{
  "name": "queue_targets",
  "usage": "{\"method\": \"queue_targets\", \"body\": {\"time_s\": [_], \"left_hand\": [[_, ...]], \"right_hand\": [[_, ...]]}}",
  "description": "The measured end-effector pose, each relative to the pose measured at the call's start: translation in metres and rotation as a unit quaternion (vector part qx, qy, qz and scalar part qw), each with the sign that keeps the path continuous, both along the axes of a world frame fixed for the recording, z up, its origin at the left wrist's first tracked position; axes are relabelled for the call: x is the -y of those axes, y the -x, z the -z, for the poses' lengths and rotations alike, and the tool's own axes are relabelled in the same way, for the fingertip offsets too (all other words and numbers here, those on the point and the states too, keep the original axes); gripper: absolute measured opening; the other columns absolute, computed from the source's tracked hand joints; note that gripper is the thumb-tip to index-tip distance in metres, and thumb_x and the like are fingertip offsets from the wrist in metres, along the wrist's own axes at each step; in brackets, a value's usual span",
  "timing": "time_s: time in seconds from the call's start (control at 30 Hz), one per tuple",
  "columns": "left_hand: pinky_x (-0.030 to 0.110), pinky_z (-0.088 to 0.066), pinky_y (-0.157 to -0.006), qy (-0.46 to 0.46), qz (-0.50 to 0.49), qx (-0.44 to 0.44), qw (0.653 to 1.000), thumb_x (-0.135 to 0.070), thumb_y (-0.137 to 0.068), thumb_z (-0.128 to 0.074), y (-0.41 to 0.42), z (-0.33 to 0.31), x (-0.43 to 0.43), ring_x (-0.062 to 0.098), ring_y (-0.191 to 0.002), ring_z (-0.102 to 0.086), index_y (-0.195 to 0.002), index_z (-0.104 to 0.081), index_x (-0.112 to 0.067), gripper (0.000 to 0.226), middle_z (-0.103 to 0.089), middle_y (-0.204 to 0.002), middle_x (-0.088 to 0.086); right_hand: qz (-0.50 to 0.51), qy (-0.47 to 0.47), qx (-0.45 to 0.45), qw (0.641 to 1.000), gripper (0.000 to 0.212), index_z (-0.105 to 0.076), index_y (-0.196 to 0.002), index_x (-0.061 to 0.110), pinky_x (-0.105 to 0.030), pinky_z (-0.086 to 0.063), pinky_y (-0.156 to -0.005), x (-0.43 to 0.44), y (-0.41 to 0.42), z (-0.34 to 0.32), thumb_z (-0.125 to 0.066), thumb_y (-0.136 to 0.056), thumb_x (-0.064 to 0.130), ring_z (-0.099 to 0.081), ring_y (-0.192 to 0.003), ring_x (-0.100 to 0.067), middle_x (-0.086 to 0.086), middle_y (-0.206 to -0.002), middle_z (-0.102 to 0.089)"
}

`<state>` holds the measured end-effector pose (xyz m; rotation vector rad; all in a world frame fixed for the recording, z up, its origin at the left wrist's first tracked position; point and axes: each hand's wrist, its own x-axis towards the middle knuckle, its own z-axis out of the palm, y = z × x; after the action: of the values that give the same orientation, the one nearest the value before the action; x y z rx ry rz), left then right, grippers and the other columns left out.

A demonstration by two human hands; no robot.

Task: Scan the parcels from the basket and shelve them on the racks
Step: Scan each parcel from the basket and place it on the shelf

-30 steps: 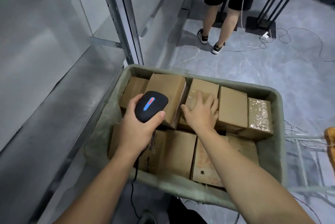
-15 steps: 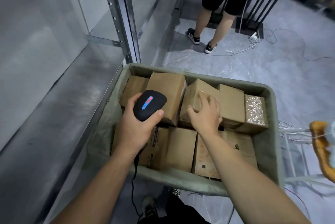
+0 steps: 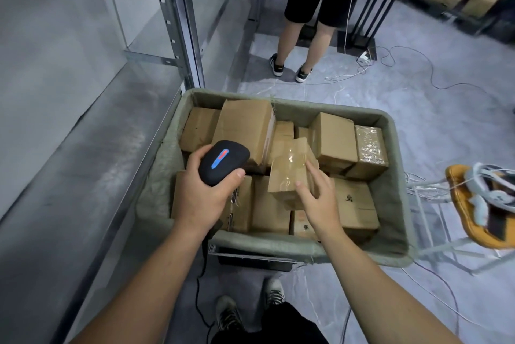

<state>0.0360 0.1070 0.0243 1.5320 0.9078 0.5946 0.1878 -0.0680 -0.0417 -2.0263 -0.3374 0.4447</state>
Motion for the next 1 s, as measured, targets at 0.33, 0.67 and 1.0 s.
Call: {"method": "queue_targets", "body": {"time_s": [0.33, 0.67, 1.0], "left_hand": [[0.056, -0.06, -0.085, 0.002, -0.015, -0.006, 1.0, -0.059, -0.055, -0.081, -0.008, -0.011, 0.015, 0.019, -0.092, -0.072, -0.11, -0.057, -0.055, 0.06, -0.07, -0.102, -0.027], [0.05, -0.062, -0.079, 0.012, -0.033, 0.004, 0.999, -0.056, -0.055, -0.082, -0.006, -0.014, 0.019, 0.009, -0.083, -0.071, -0.114, -0.056, -0.045, 0.066, -0.07, -0.098, -0.029], [0.049, -0.062, -0.081, 0.039, -0.019, 0.005, 0.999, -0.05, -0.058, -0.084, -0.001, -0.007, 0.014, 0.017, -0.089, -0.071, -0.119, -0.054, -0.046, 0.068, -0.069, -0.112, -0.009]], "right_hand": [[-0.058, 0.1, -0.025, 0.993, 0.064, -0.036, -0.155, 0.035, -0.038, -0.025, -0.117, 0.008, -0.012, -0.005, -0.061, -0.097, 0.045, -0.021, -0.15, -0.018, 0.005, -0.166, -0.016], [-0.048, 0.301, 0.034, 0.952, 0.101, -0.004, -0.16, 0.032, -0.061, -0.02, -0.118, -0.034, -0.002, -0.004, -0.065, -0.086, 0.063, -0.002, -0.154, -0.033, -0.004, -0.167, 0.01], [-0.027, 0.369, 0.054, 0.927, 0.09, -0.007, -0.157, 0.036, -0.055, -0.027, -0.116, -0.012, -0.006, -0.008, -0.068, -0.091, 0.042, -0.025, -0.14, -0.037, -0.012, -0.158, -0.014]]}}
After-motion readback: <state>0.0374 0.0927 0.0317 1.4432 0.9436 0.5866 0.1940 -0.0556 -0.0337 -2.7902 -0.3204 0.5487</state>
